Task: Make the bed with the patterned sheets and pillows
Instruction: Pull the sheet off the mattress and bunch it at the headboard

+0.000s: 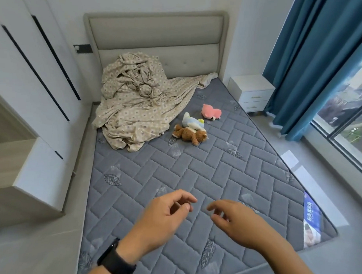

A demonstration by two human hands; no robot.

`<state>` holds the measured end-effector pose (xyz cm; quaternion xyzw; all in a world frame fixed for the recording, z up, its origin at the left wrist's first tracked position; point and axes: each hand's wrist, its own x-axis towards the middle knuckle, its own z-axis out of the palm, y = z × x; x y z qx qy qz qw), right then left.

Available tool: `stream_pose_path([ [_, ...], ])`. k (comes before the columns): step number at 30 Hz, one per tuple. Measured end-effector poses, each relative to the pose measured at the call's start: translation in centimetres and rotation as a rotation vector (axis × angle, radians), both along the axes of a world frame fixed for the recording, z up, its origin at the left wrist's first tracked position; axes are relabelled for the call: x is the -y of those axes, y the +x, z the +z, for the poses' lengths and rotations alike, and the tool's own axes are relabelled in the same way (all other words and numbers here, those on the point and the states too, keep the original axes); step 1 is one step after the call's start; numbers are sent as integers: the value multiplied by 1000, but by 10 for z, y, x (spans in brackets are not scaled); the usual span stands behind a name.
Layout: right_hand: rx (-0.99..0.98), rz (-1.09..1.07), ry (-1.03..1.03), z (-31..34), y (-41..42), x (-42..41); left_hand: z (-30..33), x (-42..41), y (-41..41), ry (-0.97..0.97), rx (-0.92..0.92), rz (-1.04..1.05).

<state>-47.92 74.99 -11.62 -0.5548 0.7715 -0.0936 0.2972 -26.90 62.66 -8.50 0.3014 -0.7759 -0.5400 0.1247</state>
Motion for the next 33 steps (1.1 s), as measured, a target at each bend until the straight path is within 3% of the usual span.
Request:
stream_pose_path([
  [4, 56, 97, -63, -11, -58, -2, -17, -21, -56, -107, 124, 31],
  [9, 54, 265, -23, -2, -157, -28, -26, -76, -139, 15, 139, 213],
  [16, 30, 189, -135, 29, -292, -72, -15, -132, -267, 35, 120, 149],
  [26, 78, 47, -211, 17, -407, -151, 3, -147, -413, -122, 176, -41],
  [33, 17, 145, -285, 9, -536, -174, -19, -193, -534, -123, 173, 165],
])
